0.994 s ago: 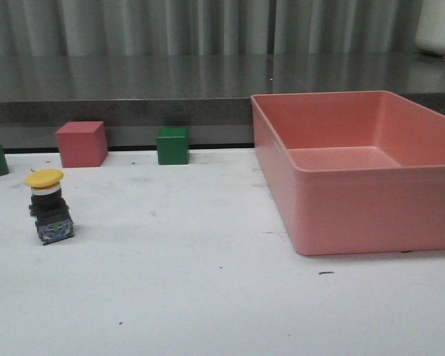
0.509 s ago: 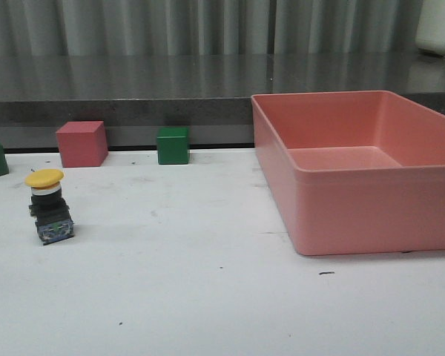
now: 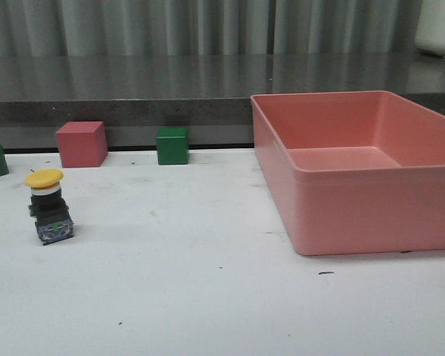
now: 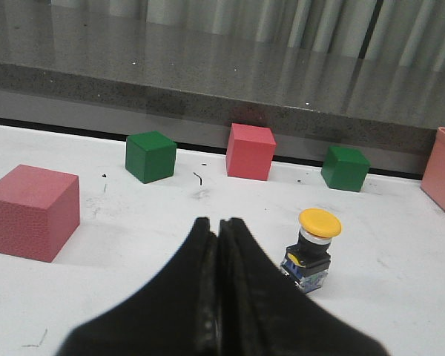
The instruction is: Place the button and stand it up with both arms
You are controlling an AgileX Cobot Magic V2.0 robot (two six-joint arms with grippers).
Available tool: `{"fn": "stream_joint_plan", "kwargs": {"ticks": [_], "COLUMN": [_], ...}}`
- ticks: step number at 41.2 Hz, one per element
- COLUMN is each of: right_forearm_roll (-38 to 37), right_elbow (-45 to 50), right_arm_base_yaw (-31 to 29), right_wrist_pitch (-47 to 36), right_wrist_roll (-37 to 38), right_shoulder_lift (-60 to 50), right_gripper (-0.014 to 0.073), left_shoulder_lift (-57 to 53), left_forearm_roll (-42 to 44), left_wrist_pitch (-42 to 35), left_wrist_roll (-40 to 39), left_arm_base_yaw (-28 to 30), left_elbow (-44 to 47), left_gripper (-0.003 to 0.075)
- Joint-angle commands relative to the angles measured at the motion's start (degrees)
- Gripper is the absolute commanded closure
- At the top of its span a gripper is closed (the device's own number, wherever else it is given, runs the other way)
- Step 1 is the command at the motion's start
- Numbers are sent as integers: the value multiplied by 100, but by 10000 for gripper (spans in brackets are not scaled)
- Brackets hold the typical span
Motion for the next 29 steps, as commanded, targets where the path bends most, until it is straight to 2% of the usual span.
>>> {"fn": "stream_joint_plan", "kwargs": {"ticks": [1,29], "right_forearm_roll": [0,0], "right_elbow": [108,133], "right_arm_base_yaw": [-255,-331], "right_wrist_pitch": [-921,-946], "right_wrist_roll": [-25,-25], "right_shoulder_lift": [-108,-175], "right_gripper": [660,660], "left_shoulder_lift": [-126,-126], "left_forearm_roll": [-48,-48], "left_wrist_pitch": [-484,-484], "left_wrist_roll": [-1,-1], "left_arm_base_yaw": [-12,-12], "left_elbow": [88,88], "left_gripper": [740,740]}}
